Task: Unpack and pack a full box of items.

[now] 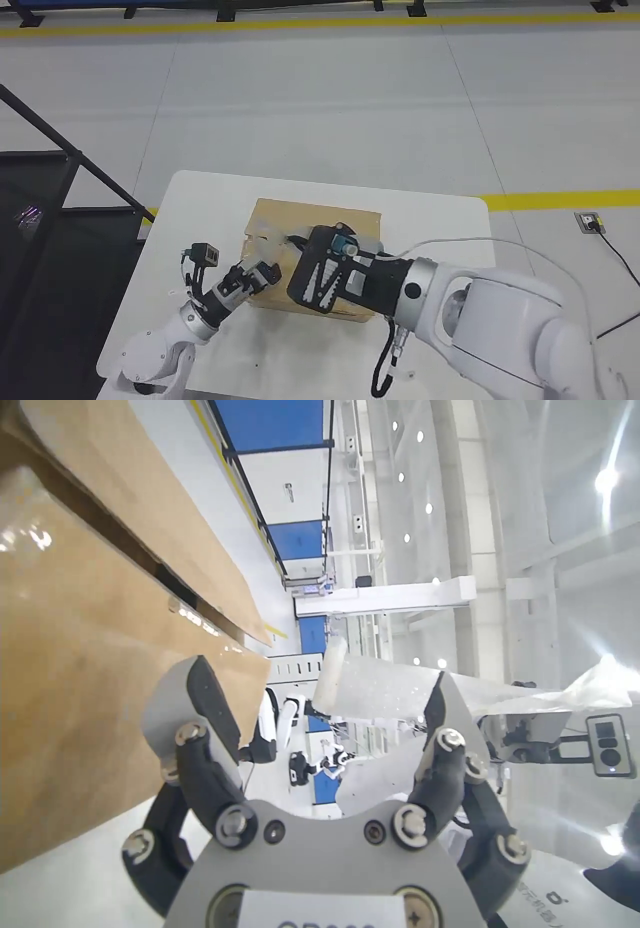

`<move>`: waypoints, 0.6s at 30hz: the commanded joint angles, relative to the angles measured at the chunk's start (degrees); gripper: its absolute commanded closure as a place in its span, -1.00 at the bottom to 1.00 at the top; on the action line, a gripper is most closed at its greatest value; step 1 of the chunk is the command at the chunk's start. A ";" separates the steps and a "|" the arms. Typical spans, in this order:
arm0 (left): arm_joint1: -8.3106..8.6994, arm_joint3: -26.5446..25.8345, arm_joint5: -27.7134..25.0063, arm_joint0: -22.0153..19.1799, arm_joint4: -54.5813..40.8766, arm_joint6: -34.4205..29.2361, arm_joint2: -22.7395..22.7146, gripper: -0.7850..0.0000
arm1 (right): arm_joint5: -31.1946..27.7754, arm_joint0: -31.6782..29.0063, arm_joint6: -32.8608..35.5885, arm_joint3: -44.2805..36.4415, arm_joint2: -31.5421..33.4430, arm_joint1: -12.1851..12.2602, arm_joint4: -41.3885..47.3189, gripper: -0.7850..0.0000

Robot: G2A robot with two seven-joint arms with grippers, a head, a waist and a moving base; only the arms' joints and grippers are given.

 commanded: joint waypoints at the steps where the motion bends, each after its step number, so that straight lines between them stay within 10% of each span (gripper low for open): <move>1: 0.06 0.87 1.04 -0.58 -2.91 -2.81 0.09 -0.72 | -0.20 -0.32 -0.11 0.10 0.17 0.04 -0.02 1.00; 18: -0.18 3.58 3.46 -2.71 -11.02 -6.03 1.72 0.03 | -2.20 -2.09 -0.99 0.19 1.25 0.33 -0.26 1.00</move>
